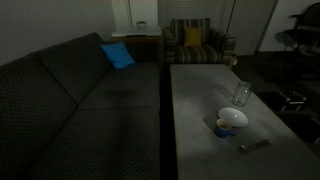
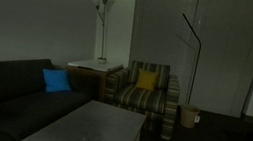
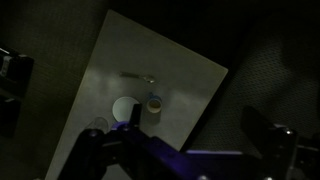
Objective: Put the blue mug in the white bowl
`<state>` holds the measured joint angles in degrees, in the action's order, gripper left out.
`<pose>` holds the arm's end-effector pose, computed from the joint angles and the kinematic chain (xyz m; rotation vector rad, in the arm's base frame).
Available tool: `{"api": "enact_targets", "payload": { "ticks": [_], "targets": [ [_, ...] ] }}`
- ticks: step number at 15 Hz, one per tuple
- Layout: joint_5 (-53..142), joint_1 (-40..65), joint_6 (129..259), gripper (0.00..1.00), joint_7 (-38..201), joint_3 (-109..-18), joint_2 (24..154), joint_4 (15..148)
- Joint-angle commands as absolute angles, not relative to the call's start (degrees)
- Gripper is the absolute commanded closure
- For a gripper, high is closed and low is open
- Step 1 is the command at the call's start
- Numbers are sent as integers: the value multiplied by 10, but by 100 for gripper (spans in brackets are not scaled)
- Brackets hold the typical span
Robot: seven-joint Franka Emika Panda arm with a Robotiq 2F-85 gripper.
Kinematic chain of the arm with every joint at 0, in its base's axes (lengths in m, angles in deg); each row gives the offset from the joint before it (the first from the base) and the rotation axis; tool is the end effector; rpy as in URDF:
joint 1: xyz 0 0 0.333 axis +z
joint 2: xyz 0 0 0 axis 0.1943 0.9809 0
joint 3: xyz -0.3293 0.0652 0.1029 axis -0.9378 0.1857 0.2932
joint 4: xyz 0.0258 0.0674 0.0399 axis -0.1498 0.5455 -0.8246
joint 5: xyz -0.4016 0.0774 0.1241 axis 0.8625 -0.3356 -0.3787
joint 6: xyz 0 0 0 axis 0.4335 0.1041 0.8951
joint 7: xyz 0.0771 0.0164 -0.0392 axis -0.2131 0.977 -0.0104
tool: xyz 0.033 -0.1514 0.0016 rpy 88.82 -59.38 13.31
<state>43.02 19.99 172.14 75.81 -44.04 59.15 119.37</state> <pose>0.4441 0.2002 0.4168 3.0148 0.3777 -0.0697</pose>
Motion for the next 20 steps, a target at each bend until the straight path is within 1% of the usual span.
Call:
{"api": "enact_targets", "payload": {
  "ticks": [1, 5, 9, 14, 15, 17, 20],
  "targets": [
    [432, 209, 1720, 0, 756, -448, 592, 1193],
    [496, 215, 1711, 0, 681, -418, 566, 1196],
    [576, 210, 1732, 0, 618, -398, 639, 1171],
    [614, 210, 1740, 0, 596, -430, 751, 1137],
    [606, 224, 1736, 0, 595, -430, 701, 1169],
    [606, 225, 1742, 0, 596, -444, 740, 1152],
    [605, 226, 1742, 0, 596, -446, 752, 1140]
  ]
}}
